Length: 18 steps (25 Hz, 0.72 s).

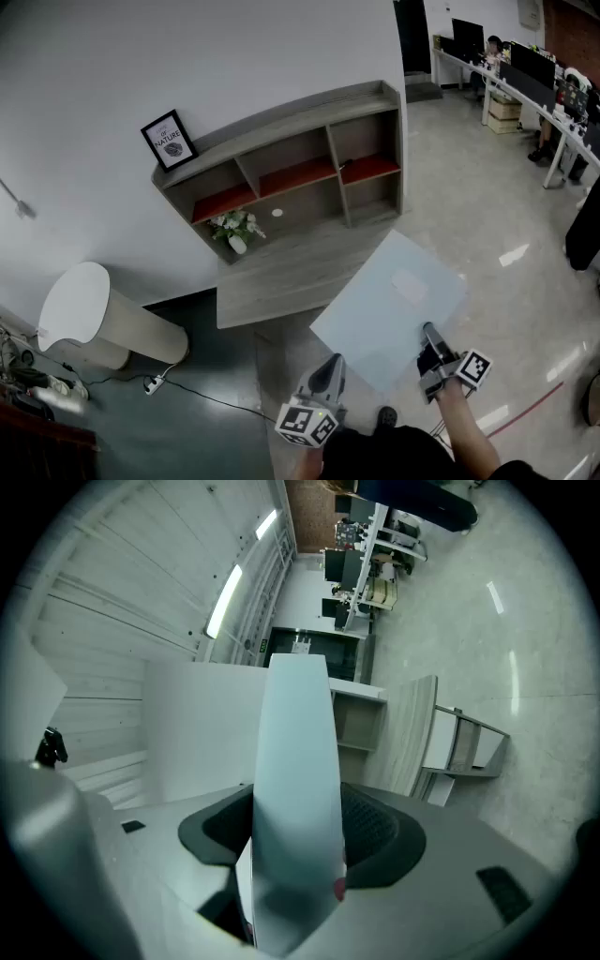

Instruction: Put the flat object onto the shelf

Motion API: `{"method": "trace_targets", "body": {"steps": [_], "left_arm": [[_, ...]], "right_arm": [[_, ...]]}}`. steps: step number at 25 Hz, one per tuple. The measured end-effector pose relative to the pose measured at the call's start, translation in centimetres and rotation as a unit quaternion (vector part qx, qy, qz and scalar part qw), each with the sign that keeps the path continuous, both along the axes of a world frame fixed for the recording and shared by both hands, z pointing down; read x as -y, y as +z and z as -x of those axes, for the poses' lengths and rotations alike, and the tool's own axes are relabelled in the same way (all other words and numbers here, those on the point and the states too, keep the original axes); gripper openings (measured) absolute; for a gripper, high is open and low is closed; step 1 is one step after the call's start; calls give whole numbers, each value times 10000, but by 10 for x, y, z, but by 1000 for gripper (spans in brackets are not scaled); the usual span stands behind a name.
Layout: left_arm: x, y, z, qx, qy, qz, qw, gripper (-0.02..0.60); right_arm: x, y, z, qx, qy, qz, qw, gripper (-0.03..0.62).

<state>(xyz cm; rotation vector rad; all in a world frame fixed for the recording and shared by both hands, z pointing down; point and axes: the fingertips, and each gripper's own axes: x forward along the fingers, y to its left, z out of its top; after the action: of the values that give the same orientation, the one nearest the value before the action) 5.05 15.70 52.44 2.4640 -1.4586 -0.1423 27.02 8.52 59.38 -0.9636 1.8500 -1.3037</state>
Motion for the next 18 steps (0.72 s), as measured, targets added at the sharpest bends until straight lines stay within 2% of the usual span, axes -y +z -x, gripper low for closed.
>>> {"method": "trace_targets", "body": {"steps": [11,18], "left_arm": [[-9,-5,-8,24,7,31,10000,12],[-21,-1,-11,13,29,50,10000,12]], "right_arm": [[-12,-10,0,63,-35,-50,10000,285],[-26,6,-3,330,31,206,9992,285]]}}
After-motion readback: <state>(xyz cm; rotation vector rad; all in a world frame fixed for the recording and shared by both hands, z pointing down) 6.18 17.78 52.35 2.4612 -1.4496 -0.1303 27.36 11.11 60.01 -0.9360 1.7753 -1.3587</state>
